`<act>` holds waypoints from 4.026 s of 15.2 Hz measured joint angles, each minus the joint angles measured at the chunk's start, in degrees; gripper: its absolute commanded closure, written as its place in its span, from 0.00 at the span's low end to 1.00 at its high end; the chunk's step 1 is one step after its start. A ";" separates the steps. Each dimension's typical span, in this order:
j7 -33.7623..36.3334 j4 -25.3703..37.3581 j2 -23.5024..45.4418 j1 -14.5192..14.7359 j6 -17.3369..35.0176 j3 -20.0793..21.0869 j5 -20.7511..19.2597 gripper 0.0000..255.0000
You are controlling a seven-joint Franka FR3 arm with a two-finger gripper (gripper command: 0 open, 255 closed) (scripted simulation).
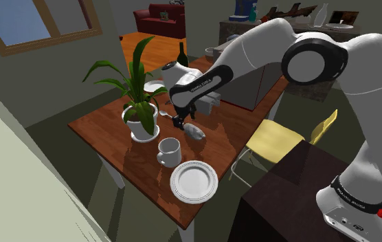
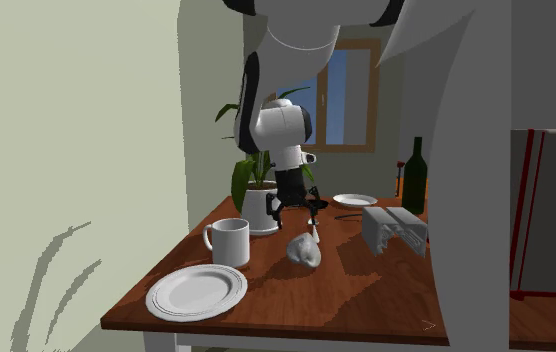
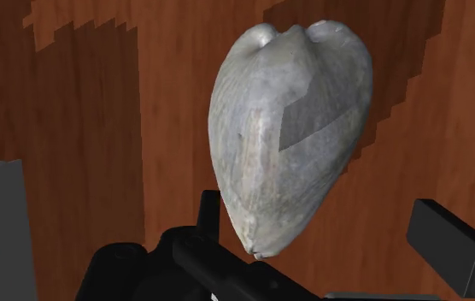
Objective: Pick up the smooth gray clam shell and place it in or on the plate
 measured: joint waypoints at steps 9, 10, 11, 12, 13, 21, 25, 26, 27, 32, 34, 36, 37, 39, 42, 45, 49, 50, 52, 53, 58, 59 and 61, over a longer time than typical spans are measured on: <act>1.32 2.58 4.46 0.25 1.27 -1.30 -1.04 0.00; 1.33 2.55 4.51 0.24 1.35 -1.31 -1.06 0.00; 1.33 2.54 4.53 0.24 1.39 -1.31 -1.06 0.00; 1.33 2.53 4.54 0.23 1.42 -1.31 -1.06 0.00; 1.33 2.52 4.54 0.23 1.43 -1.31 -1.07 0.00; 1.32 2.63 4.51 0.24 1.41 -1.30 -1.06 1.00; 1.35 2.59 4.47 0.25 1.45 -1.31 -1.07 1.00; 1.31 2.49 4.27 0.23 1.29 -1.29 -1.05 1.00; 1.22 2.54 3.96 0.22 0.92 -1.25 -0.99 1.00; 0.70 2.94 1.95 0.18 -1.52 -1.03 -0.65 1.00; 0.54 2.44 0.73 0.10 -2.15 -0.95 -0.55 1.00; 0.26 2.71 -0.05 0.05 -3.23 -0.88 -0.41 1.00; 0.13 2.99 -0.29 0.03 -3.72 -0.85 -0.35 1.00; 0.06 3.22 -0.69 0.07 -4.33 -0.80 -0.28 0.00; -1.47 2.17 -0.02 -2.33 -0.03 0.39 2.11 0.00; -3.44 0.54 1.40 -5.29 6.29 1.83 4.97 0.00; -3.52 0.21 3.23 -5.59 8.96 1.88 5.16 0.00; -3.43 0.26 3.76 -5.52 9.46 1.84 5.10 0.00; -3.44 0.18 4.26 -5.54 10.04 1.79 5.05 0.00; -3.47 0.18 4.38 -5.58 10.17 1.77 5.04 0.00; -3.50 0.23 4.49 -5.61 10.26 1.75 5.03 1.00; -3.50 0.28 4.43 -5.64 10.27 1.71 4.99 1.00; -3.53 0.32 4.45 -5.64 10.22 1.74 5.02 1.00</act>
